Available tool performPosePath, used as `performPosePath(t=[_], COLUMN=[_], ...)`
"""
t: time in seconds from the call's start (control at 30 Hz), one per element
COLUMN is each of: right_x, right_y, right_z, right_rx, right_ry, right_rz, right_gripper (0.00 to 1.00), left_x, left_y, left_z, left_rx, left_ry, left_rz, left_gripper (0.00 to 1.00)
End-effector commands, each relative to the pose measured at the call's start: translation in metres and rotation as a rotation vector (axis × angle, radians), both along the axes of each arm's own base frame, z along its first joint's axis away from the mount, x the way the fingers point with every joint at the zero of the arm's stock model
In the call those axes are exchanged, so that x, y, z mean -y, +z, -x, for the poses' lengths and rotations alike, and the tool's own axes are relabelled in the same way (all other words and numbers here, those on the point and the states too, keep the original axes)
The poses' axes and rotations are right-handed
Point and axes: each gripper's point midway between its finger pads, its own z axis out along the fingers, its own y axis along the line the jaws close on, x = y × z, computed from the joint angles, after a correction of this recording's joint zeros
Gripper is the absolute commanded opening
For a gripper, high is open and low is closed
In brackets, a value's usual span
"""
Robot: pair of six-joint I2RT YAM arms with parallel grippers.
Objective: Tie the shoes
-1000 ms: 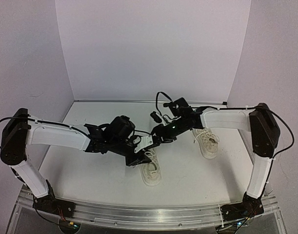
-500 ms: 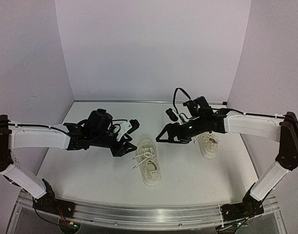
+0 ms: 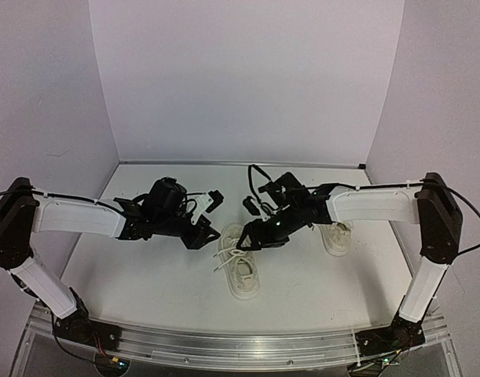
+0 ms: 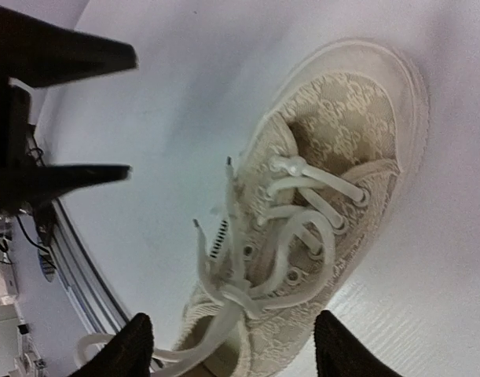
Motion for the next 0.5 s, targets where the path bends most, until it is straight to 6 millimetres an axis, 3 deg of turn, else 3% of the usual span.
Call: performPosePath(t=[0.0, 0.23, 0.47], right_x=[0.023, 0.044, 0.054], right_y=[-0.023, -0.039, -0.040], right_z=[0.013, 0.016, -0.008], right_rx=[-0.007, -0.007, -0.003], right_ry=[0.014, 0.012, -0.015], right_rz=[0.090, 0.145, 0.130], right_gripper=[0.58, 0.48, 0.44], left_x=[0.017, 0.040, 0.068], left_y=[0.032, 0.028, 0.020], left_z=[-0.012, -0.019, -0.018], left_rx=[0.039, -0.016, -0.106], left_ry=[-0.034, -0.100, -0.192], left_rz=[0.094, 0.114, 0.149], left_gripper=[0.49, 0.46, 0.45])
